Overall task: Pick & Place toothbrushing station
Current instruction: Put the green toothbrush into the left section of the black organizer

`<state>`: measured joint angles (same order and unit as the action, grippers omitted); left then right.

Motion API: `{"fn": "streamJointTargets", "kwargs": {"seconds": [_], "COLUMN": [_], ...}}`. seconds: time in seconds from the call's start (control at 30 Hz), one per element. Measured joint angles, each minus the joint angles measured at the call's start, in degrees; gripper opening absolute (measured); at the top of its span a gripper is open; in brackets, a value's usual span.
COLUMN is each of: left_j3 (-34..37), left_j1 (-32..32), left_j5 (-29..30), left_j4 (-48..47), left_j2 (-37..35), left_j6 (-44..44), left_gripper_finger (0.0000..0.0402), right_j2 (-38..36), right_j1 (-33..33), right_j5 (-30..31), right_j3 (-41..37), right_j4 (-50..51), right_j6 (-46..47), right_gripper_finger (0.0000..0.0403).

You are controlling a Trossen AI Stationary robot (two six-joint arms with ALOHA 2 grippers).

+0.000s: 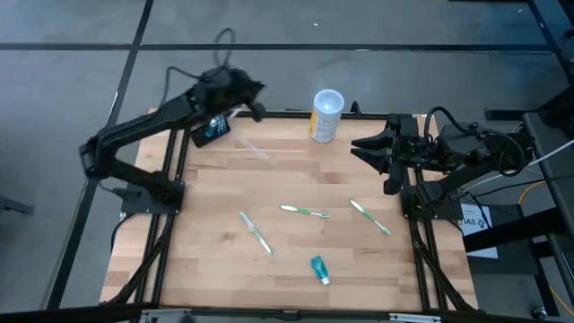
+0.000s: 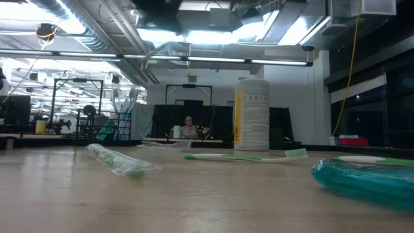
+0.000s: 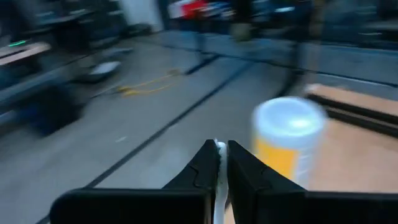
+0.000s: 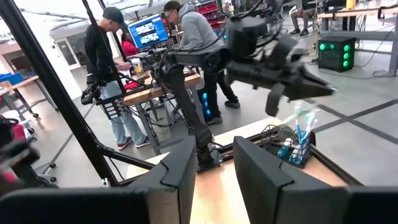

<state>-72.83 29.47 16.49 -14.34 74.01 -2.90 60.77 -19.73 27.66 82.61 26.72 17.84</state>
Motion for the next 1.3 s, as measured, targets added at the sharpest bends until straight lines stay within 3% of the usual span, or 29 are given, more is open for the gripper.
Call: {"fn": "streamJointTargets", "kwargs": {"seconds": [0.27,0.4,0.53,0.63,0.83,1.0,1.3], "left_j3": [16.7,24.2,30.6,35.1,45.1,49.4,49.5], "left_j1": [1.8,1.3,-0.2,-0.9,0.4,3.0,6.4], "left_j5": [17.8,29.6,43.8,50.4,57.2,58.0,54.5], "left_j4": [1.2,3.0,4.6,11.1,30.7,39.7,58.0], "left_j2": [-15.7,-22.2,-26.6,-27.9,-26.5,-24.2,-23.5], "left_j6": [10.6,15.1,19.9,20.7,20.2,17.9,-0.6], "left_gripper_finger": [0.0012,0.0012,0.0012,0.0012,0.0012,0.0012,0.0012], "right_j2": [0.0,0.0,0.0,0.0,0.0,0.0,0.0], "right_j1": [0.0,0.0,0.0,0.0,0.0,0.0,0.0], "right_j5": [0.0,0.0,1.0,1.2,2.8,3.4,4.5], "right_j3": [0.0,0.0,0.0,0.0,0.0,0.0,0.0], "right_j4": [0.0,-0.1,-0.1,-0.1,-0.1,-0.6,-1.0], "right_j6": [-0.7,-0.7,-0.4,0.7,1.5,2.7,3.6], "right_gripper_finger": [0.011,0.011,0.011,0.011,0.011,0.011,0.011]}}
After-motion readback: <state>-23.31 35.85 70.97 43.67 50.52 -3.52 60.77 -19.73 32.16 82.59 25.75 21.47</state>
